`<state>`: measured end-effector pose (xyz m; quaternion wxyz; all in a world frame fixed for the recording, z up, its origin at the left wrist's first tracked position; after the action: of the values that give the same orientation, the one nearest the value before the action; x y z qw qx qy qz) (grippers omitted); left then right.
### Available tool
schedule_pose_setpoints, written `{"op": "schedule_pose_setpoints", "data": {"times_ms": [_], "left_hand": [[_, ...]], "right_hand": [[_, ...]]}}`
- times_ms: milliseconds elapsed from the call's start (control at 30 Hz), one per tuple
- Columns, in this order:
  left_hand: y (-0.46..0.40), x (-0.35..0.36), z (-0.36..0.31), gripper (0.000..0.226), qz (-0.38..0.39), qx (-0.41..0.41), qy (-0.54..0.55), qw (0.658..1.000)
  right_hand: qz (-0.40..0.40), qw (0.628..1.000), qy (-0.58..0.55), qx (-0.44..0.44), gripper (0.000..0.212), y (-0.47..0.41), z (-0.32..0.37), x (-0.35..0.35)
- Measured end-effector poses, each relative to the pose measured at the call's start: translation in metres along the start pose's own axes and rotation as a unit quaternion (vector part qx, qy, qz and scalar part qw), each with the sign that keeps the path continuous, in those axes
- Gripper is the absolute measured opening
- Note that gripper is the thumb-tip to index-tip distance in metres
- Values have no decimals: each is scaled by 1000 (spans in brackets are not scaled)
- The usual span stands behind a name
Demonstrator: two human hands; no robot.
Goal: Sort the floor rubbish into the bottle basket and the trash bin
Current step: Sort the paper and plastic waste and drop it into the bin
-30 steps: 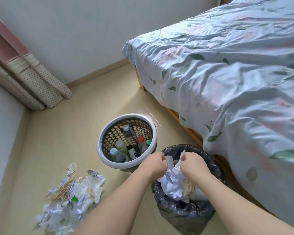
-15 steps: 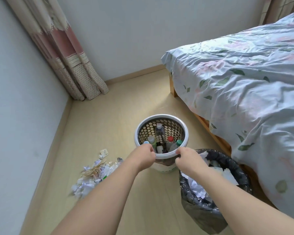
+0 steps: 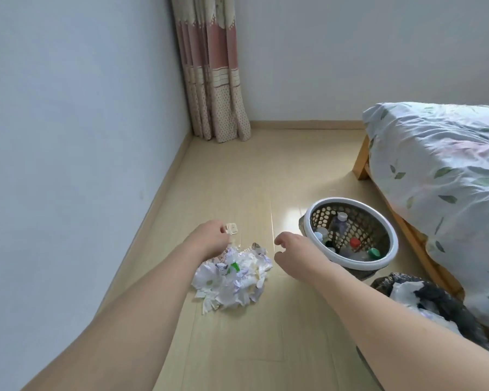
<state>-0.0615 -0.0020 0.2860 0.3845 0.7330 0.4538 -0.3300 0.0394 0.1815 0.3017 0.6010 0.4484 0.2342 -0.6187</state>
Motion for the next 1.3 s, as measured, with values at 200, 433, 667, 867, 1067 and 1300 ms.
{"op": "schedule_pose_setpoints", "data": {"times_ms": [200,433,667,867,1067,1300], "left_hand": [[-36,8,96,16,7,-52,46,998],[-100,68,192,14,35,-90,16,995],[-168,146,250,41,79,-85,-40,992],[-197,196,261,42,74,-53,-109,990],[-198,215,282,15,61,-62,-124,988],[-184,217,305,10,30,-94,104,990]], "right_hand": [[41,999,14,3,43,-55,36,54],[92,994,48,24,46,-142,25,138],[112,987,108,40,35,-216,-12,221],[77,983,160,36,13,-260,-23,275],[77,952,297,-13,15,-271,-31,309],[76,948,307,-30,13,-279,-33,303]]}}
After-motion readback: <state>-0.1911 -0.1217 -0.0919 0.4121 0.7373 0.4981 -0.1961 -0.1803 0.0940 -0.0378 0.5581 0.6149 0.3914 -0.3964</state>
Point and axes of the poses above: each hand's wrist, its own y-axis away from the middle knuckle, its own x-axis out of the palm, z = x × y, the point moved 3 cm from there along -y, towards the middle knuckle
